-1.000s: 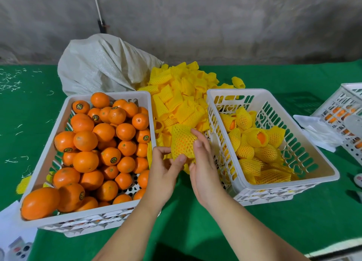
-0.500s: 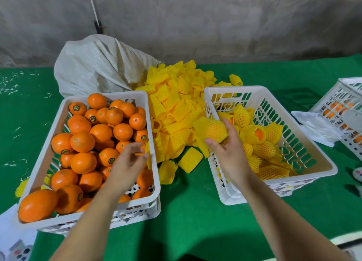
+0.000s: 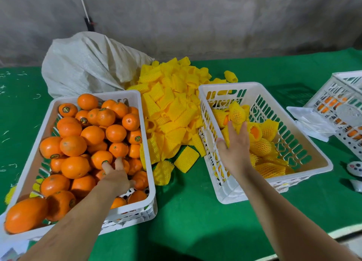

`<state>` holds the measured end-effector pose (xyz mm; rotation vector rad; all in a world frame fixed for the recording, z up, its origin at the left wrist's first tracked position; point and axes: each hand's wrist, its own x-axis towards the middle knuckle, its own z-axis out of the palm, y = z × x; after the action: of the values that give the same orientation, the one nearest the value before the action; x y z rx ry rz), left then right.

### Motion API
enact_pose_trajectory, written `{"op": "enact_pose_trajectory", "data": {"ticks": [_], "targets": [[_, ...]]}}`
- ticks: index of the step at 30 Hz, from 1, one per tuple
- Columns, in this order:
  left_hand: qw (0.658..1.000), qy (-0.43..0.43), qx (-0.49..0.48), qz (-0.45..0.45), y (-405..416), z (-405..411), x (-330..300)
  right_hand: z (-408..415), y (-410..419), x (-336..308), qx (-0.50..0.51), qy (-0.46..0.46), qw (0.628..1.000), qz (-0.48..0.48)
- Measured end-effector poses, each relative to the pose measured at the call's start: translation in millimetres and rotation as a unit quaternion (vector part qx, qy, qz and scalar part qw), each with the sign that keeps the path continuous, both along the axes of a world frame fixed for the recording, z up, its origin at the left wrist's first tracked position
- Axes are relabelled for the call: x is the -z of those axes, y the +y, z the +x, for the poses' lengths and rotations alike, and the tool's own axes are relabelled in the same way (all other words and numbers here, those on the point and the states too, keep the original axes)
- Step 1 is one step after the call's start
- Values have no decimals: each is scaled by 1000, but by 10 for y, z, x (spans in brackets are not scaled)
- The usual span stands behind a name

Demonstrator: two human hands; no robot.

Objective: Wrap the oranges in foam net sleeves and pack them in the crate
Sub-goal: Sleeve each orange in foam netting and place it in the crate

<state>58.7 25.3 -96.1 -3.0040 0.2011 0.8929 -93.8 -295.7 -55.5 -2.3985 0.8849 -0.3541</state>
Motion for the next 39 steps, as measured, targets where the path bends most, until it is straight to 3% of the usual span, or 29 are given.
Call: {"op": "enact_pose_trajectory", "data": {"ticks": [2,4,9,12,15,16,19,22,25,28,34,39], "targets": [[999,-47,25,-8,4,22,47,7,141,77,-84,53,982,-162],[994,-83,60,-21,38,65,128,-2,222,141,-142,105,949,-260],[988,-80,133,8,70,141,206,70,369,217,-190,148,917,-318],[989,-67,135,-4,50,143,144,151,480,232,-195,179,924,-275],[986,-105,22,-126,82,137,53,272,694,317,-260,214,930,-148],[970,-130,-40,-200,101,131,16,303,781,375,-291,238,918,-126],[868,-176,-167,-434,28,-53,-144,367,1023,601,-358,314,876,-73],[816,-162,-140,-537,-204,-408,-238,423,1166,789,-376,388,840,-43],[807,-200,-117,-544,-299,-718,-256,443,1256,921,-373,430,822,-13],[803,-219,-98,-546,-300,-812,-261,464,1319,952,-363,428,828,9],[832,-232,9,-504,-372,-814,-255,518,1346,854,-388,453,802,-37],[843,-222,-2,-490,-386,-832,-227,488,1327,878,-348,400,847,-29]]}}
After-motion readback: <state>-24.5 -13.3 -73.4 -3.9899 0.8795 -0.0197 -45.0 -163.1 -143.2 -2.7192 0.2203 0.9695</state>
